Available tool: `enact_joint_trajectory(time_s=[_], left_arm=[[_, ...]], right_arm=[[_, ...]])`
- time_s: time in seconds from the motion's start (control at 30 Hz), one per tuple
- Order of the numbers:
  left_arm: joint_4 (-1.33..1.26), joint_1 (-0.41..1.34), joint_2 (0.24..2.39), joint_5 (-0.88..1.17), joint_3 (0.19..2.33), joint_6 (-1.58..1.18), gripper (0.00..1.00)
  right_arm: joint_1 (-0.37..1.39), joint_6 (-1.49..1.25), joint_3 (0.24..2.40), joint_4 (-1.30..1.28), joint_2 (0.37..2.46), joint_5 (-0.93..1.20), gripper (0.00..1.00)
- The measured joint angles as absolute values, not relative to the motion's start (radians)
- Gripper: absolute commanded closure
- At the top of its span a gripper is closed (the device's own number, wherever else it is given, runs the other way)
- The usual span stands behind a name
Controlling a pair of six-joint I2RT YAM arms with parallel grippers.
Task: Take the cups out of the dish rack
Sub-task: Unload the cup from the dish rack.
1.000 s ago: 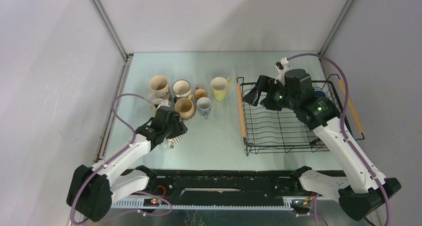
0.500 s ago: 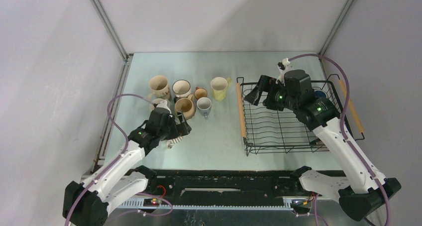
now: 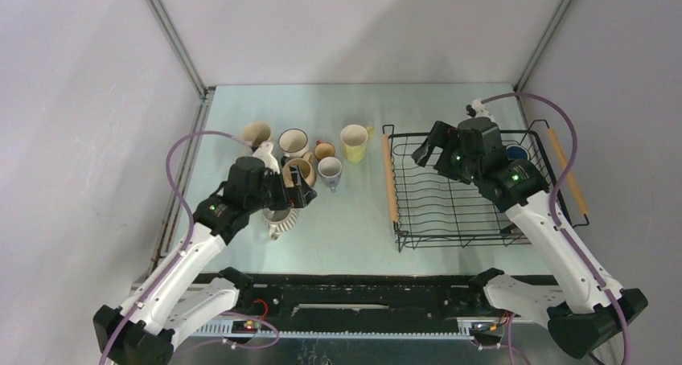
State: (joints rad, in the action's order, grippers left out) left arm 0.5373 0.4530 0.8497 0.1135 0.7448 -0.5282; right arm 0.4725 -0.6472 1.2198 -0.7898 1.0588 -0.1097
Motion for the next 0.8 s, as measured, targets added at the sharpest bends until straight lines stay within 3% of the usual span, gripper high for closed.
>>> enact_joint_trajectory(time_s=[0.27,0.8], left_arm=[[0.549,0.453,0.912,0.162,0.881,-0.429,0.00],[0.560,0.460,1.007,0.207,0.884,-0.381,0.00]], right_arm=[[0.299,-0.723,1.180,-0.848,1.056,-0.255,0.00],[0.036,-0.943,1.123,-1.099,1.052,-0.556,0.00]])
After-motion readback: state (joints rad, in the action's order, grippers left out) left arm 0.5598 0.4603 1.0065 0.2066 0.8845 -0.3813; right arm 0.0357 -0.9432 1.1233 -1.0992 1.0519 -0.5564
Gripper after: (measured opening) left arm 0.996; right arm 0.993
